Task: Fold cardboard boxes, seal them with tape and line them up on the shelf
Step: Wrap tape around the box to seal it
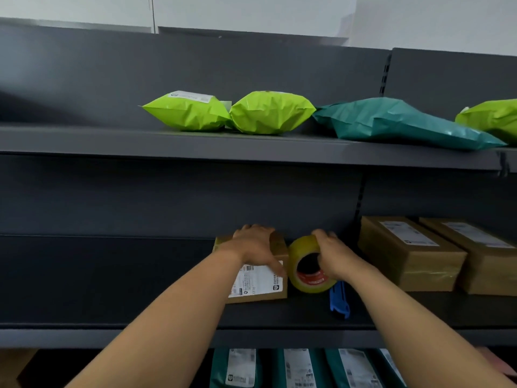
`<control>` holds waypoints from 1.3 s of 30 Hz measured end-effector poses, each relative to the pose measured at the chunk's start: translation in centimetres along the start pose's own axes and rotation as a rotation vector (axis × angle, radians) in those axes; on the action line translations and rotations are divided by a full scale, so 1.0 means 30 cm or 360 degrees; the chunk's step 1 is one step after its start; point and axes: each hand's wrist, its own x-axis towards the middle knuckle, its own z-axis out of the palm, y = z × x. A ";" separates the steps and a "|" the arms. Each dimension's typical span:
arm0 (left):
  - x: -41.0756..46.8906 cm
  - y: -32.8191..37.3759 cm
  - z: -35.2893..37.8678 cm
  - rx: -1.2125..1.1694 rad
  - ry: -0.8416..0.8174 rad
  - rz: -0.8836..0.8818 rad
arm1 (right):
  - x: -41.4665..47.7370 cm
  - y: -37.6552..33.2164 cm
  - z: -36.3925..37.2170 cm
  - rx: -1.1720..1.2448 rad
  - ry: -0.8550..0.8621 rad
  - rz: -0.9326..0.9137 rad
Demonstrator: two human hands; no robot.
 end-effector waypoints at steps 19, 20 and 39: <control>-0.153 -0.179 0.102 -0.2032 0.0467 0.0124 | 0.000 -0.026 -0.174 0.1000 0.0580 -0.0177; -0.160 -0.194 0.109 -0.2052 0.0472 0.0126 | -0.001 -0.016 -0.165 0.0892 0.0547 -0.0192; -0.181 -0.297 0.164 -0.2087 0.0488 0.0113 | 0.007 0.027 0.040 0.0615 0.0250 -0.0062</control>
